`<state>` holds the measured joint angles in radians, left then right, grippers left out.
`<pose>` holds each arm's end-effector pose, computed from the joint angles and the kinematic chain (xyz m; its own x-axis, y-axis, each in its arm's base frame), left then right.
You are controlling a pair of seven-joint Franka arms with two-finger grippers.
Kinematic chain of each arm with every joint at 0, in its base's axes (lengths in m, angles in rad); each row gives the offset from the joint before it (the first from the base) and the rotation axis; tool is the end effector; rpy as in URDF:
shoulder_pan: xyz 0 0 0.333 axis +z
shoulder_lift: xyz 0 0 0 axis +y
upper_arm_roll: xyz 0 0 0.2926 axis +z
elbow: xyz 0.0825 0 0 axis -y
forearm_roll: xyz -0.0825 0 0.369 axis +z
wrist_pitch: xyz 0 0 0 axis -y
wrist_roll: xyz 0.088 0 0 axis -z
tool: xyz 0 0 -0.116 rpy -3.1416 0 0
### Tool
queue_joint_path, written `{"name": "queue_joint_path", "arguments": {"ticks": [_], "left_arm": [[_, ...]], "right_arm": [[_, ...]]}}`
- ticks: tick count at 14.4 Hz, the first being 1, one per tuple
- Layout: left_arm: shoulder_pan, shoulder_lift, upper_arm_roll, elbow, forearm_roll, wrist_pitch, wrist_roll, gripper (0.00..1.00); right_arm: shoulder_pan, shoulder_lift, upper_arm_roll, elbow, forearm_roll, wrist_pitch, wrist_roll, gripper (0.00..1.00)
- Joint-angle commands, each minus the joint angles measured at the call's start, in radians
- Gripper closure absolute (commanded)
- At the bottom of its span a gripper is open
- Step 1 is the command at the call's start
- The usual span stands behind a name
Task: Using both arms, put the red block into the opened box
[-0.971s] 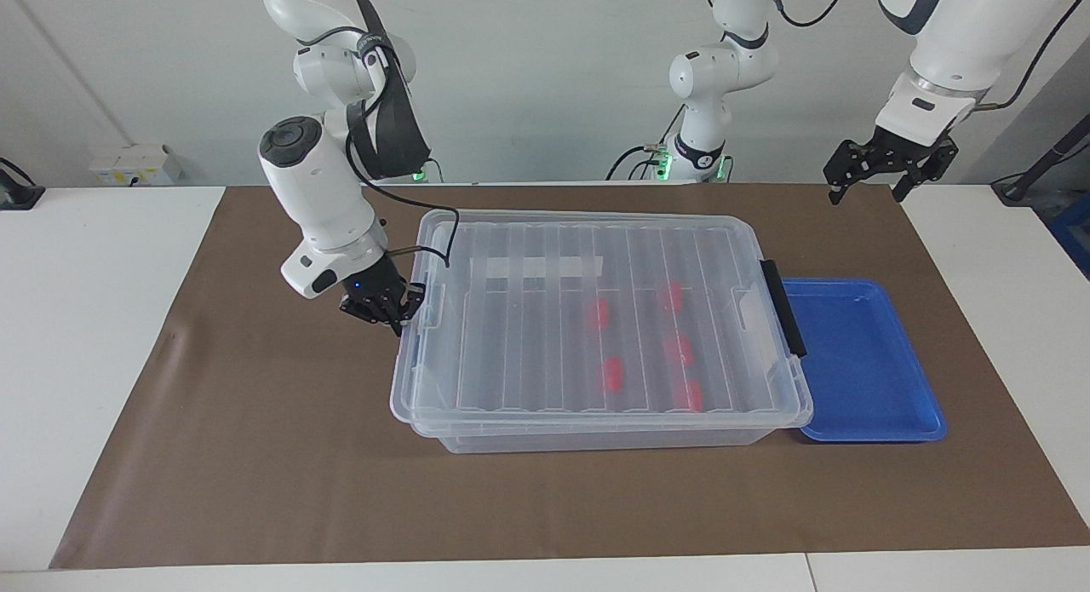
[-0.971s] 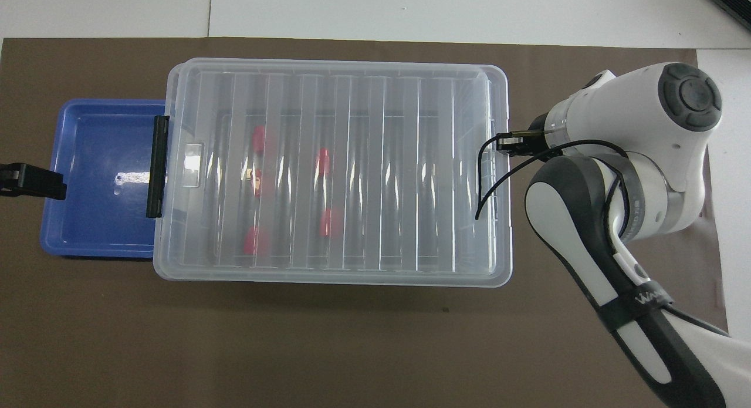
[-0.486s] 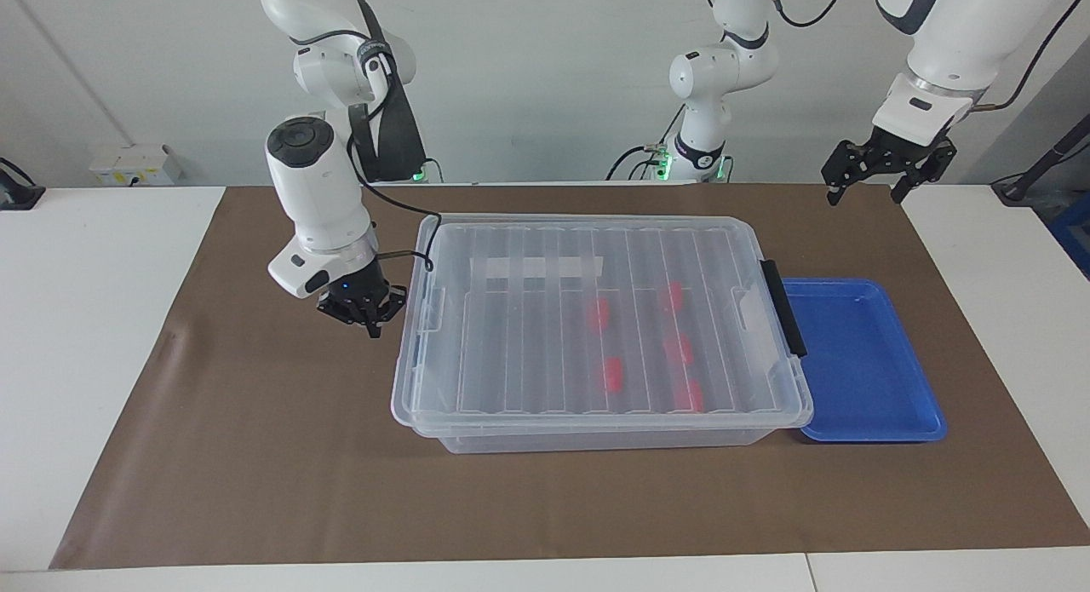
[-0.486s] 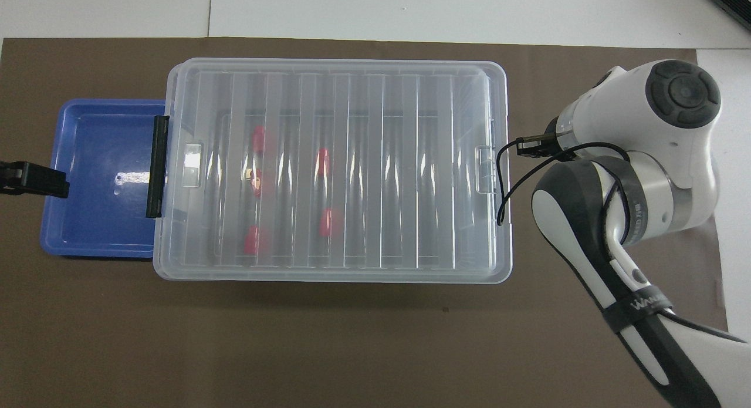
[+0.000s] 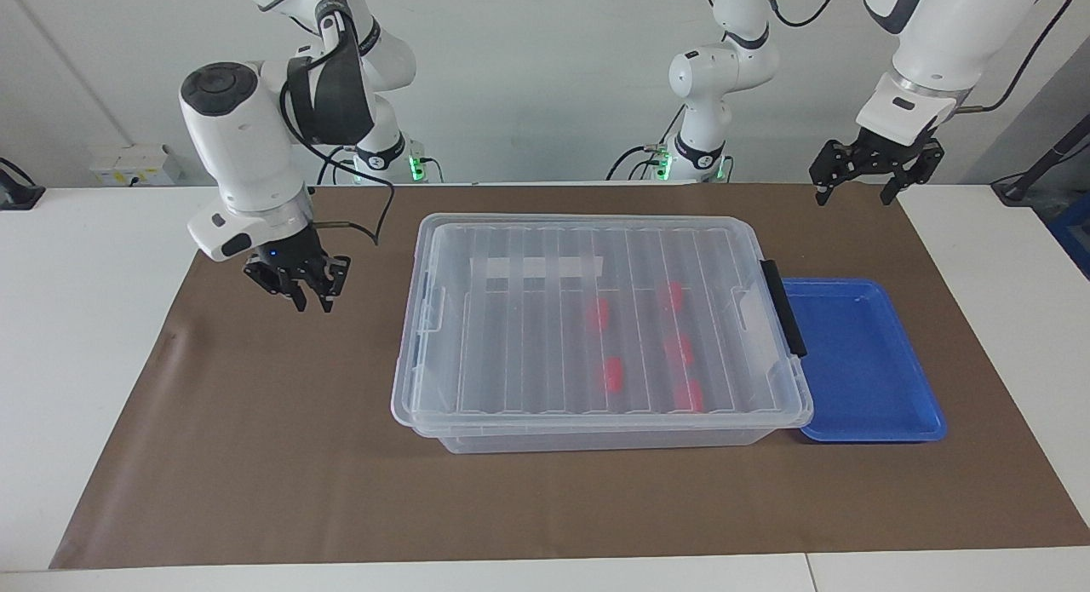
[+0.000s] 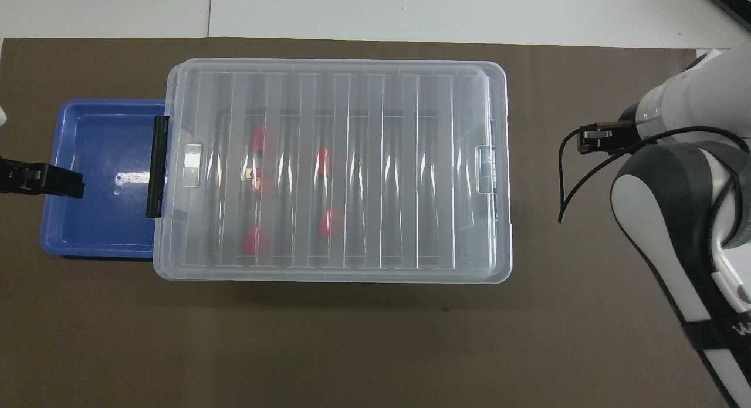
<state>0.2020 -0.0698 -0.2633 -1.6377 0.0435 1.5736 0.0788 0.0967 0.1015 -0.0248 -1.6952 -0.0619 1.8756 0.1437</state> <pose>0.5190 -0.0313 0.5976 0.9903 -0.1391 -0.0016 -0.1389 -0.9884 -0.0617 0.5855 0.0375 0.5050 0.9949 -0.0529 0.0864 -0.0574 -0.9970 0.0510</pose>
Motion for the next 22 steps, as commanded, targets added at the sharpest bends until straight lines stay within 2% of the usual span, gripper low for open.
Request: {"name": "queue_joint_path", "arguments": {"ticks": [1,3,7,10,22], "left_arm": [[-0.074,-0.016,0.073,-0.019,-0.007,0.016,0.004,0.0],[-0.208,-0.016,0.214,-0.019,-0.007,0.016,0.004,0.0],[-0.236,-0.016,0.239,-0.019,-0.007,0.016,-0.001,0.0],[-0.24,-0.016,0.239,-0.014,-0.007,0.016,-0.001,0.0],[-0.253,-0.022,0.236,-0.022,-0.021,0.028,0.001,0.0]], "right_arm": [[-0.041,-0.072,0.01,0.0,-0.004,-0.084,-0.015,0.0],[-0.048,-0.101,0.008,0.037,0.001,-0.188,-0.012,0.0],[-0.072,-0.14,0.002,0.109,0.013,-0.332,-0.012,0.0],[-0.104,-0.14,-0.007,0.103,0.051,-0.348,-0.012,0.0],[-0.094,-0.161,0.002,0.065,0.06,-0.339,-0.038,0.0]]}}
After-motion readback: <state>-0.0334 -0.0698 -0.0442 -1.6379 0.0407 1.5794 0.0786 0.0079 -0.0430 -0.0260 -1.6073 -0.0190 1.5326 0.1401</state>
